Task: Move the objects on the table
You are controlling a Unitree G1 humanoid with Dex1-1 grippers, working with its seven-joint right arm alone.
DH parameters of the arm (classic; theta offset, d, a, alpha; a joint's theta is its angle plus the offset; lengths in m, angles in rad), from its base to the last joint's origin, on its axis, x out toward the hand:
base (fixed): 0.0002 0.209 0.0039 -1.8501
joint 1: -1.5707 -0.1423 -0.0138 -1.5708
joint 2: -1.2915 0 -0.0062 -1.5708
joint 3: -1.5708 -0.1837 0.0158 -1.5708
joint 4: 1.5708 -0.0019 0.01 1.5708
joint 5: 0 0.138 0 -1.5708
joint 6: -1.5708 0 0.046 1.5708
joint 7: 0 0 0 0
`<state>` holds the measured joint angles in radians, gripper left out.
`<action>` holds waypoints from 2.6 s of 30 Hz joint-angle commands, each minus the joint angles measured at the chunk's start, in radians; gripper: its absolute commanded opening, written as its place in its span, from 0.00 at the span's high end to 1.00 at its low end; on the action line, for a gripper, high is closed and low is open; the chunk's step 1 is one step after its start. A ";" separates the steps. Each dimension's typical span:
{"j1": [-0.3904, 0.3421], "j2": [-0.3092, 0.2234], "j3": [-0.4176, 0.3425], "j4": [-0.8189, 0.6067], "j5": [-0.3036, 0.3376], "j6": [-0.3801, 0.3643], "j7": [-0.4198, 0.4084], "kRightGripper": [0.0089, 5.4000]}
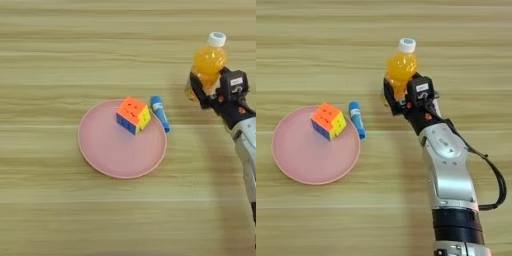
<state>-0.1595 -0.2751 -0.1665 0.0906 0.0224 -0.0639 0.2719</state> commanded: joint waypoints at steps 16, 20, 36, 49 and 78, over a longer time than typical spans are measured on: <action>-0.031 0.069 0.017 0.297 -0.127 -0.320 -0.287 0.39; -0.028 0.068 0.019 0.302 -0.116 -0.327 -0.281 0.39; -0.020 0.071 0.029 0.281 -0.099 -0.332 -0.278 0.01; -0.056 0.065 -0.005 0.197 -0.079 -0.326 -0.310 0.01; 0.027 0.045 0.195 -0.381 0.023 -0.304 -0.033 0.01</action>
<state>-0.1061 -0.1956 -0.0026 -0.2146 0.0016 -0.3737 0.1788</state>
